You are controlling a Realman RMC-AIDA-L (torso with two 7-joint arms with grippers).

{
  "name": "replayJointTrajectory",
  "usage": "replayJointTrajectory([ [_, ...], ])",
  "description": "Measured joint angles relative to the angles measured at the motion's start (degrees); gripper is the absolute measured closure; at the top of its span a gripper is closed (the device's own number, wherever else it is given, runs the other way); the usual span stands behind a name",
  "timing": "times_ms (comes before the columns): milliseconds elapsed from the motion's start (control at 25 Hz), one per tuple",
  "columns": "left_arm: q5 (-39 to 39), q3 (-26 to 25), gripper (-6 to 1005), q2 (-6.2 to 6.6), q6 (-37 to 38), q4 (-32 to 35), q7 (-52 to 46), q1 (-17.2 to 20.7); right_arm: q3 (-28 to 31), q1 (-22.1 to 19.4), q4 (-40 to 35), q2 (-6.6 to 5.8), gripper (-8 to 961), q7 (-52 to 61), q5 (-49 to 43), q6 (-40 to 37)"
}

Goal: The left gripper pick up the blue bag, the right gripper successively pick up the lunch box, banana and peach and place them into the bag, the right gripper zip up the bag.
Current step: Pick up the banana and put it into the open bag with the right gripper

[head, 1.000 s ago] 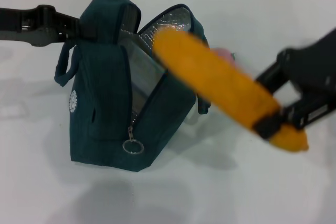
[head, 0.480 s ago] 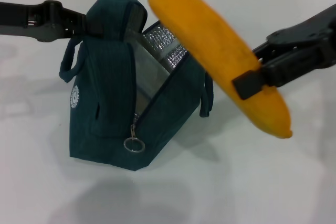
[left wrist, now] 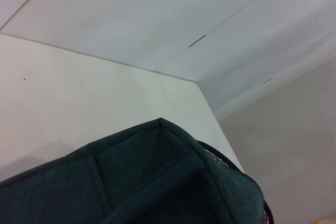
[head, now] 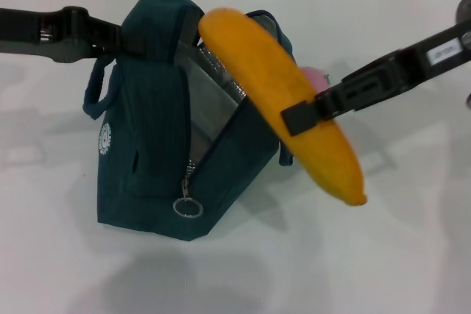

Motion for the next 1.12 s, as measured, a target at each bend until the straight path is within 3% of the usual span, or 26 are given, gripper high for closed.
replayJointTrajectory([
  [320, -0.2, 0.0, 962, -0.20, 0.3, -1.3, 1.5, 0.5, -0.3, -1.5, 0.9, 4.07, 515, -0.4, -4.0, 5.3],
  [440, -0.2, 0.0, 962, -0.04, 0.4, -2.3, 2.2, 0.3, -0.4, -1.7, 0.7, 5.09, 514, -0.8, -4.4, 6.2],
  [1120, -0.4, 0.0, 963, 0.39, 1.5, -2.8, 4.1, -0.2, 0.6, -2.2, 8.1, 5.90, 514, 3.6, 1.7, 10.4],
])
